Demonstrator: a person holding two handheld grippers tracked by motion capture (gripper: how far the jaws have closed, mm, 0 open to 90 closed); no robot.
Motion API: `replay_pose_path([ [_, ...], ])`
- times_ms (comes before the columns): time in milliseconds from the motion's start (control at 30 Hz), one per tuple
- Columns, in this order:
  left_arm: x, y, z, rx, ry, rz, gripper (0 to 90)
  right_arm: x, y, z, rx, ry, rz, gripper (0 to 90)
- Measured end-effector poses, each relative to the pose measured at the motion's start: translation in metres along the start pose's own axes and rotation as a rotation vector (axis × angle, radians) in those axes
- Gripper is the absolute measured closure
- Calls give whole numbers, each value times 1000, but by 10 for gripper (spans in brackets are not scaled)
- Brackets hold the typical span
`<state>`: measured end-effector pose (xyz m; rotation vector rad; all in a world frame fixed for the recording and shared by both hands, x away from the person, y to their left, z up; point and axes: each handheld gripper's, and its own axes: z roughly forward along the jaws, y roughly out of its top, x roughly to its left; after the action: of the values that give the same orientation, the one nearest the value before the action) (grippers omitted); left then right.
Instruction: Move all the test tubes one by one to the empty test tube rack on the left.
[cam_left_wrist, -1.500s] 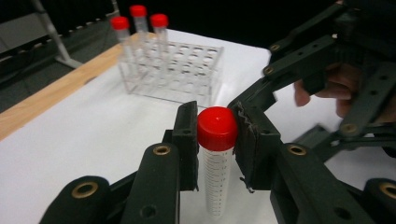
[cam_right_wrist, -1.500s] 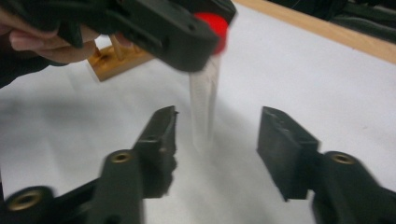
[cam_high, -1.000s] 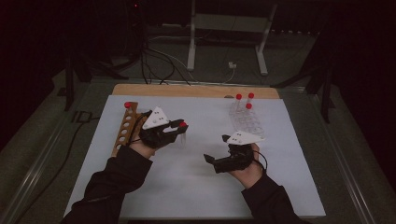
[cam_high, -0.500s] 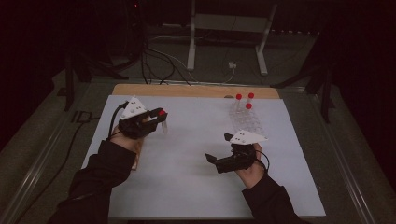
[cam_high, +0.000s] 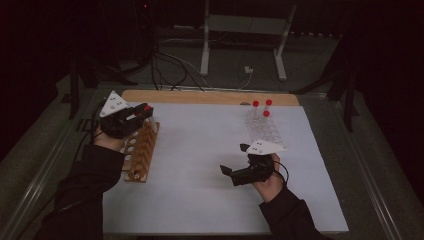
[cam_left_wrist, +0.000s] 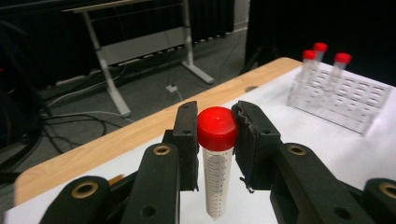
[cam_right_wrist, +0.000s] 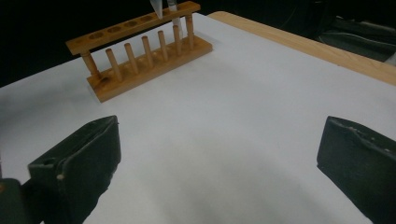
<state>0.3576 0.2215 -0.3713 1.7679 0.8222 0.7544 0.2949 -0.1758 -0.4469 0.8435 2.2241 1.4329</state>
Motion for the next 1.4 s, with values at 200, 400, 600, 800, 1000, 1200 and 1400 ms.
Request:
replay_pose_path([
  [200, 18, -1, -4, 2, 64, -18, 720, -1, 0, 0, 4, 3, 2, 0],
  [400, 32, -8, -1, -3, 122, -47, 719, -1, 0, -1, 2, 7, 5, 0],
  [600, 40, -19, 5, 11, 166, -66, 719, -2, -1, -1, 4, 9, 9, 0],
  [800, 44, -32, 10, 30, 193, -87, 719, -2, -2, -1, 5, 9, 8, 0],
  [1000, 43, -45, 16, 55, 191, -95, 719, -2, -2, -1, 6, 9, 9, 0],
  [1200, 40, -59, 23, 98, 194, -87, 719, -3, -2, -1, 9, 9, 13, 0],
  [1400, 39, -67, 27, 126, 195, -87, 719, -3, -2, -2, 9, 9, 15, 0],
])
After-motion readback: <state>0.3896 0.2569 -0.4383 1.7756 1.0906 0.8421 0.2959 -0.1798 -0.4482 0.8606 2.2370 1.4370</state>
